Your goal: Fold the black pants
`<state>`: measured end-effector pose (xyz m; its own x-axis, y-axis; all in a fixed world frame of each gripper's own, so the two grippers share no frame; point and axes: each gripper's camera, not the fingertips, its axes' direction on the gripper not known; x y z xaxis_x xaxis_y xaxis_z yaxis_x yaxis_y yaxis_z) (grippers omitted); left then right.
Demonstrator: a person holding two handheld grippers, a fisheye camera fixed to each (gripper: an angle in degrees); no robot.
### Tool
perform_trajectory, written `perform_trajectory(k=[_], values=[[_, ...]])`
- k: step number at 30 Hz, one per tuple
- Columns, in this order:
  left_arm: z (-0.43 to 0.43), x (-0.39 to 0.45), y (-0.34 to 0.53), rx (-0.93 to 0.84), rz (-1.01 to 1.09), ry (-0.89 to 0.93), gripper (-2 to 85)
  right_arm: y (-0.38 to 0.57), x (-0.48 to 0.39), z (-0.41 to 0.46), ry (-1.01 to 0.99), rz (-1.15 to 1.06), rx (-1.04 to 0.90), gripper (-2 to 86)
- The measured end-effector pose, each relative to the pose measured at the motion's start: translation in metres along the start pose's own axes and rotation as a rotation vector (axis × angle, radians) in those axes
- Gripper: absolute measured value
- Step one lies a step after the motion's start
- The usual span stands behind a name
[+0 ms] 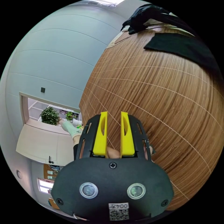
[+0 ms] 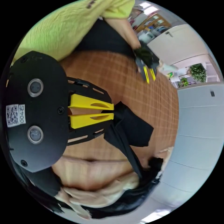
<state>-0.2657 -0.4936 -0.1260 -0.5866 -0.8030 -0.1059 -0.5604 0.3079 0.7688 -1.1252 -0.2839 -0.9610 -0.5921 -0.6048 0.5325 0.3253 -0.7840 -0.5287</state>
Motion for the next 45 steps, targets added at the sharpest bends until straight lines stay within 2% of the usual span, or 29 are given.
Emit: perform_trajectory(k=[3, 6, 10, 15, 21, 23, 26, 30, 39, 41, 45], values=[[-0.011, 0.004, 0.009, 0.007, 0.005, -0.023, 8.3, 0.076, -0.04, -0.004, -0.115, 0.083, -0.031, 3.8], [-0.026, 0.012, 0.023, 0.023, 0.036, -0.058, 8.4, 0.126, -0.05, -0.012, -0.237, 0.204, 0.052, 4.6], [-0.045, 0.015, 0.043, 0.023, 0.071, -0.065, 8.5, 0.144, -0.038, -0.03, -0.144, 0.202, 0.185, 5.2], [-0.089, 0.0, 0.072, 0.096, 0.02, -0.048, 8.5, 0.167, -0.012, -0.022, -0.183, 0.32, 0.21, 6.1], [-0.175, 0.018, 0.098, 0.254, -0.022, 0.132, 9.5, 0.195, 0.002, -0.035, -0.111, 0.409, 0.27, 9.0], [-0.21, 0.04, 0.107, 0.335, 0.042, 0.221, 11.1, 0.205, 0.008, -0.039, -0.099, 0.458, 0.281, 9.2], [-0.242, 0.075, 0.118, 0.425, 0.192, 0.241, 12.7, 0.222, 0.018, -0.046, -0.135, 0.515, 0.312, 8.9], [-0.261, 0.099, 0.126, 0.439, 0.363, 0.371, 14.0, 0.237, 0.026, -0.049, -0.182, 0.558, 0.321, 8.6], [-0.288, 0.074, 0.156, 0.459, 0.276, 0.394, 13.5, 0.257, 0.025, -0.06, -0.191, 0.594, 0.331, 7.9], [-0.29, 0.059, 0.16, 0.444, 0.231, 0.458, 13.7, 0.257, 0.022, -0.06, -0.187, 0.593, 0.319, 7.9], [-0.305, 0.069, 0.165, 0.464, 0.316, 0.511, 14.7, 0.254, 0.014, -0.061, -0.17, 0.58, 0.295, 9.0]])
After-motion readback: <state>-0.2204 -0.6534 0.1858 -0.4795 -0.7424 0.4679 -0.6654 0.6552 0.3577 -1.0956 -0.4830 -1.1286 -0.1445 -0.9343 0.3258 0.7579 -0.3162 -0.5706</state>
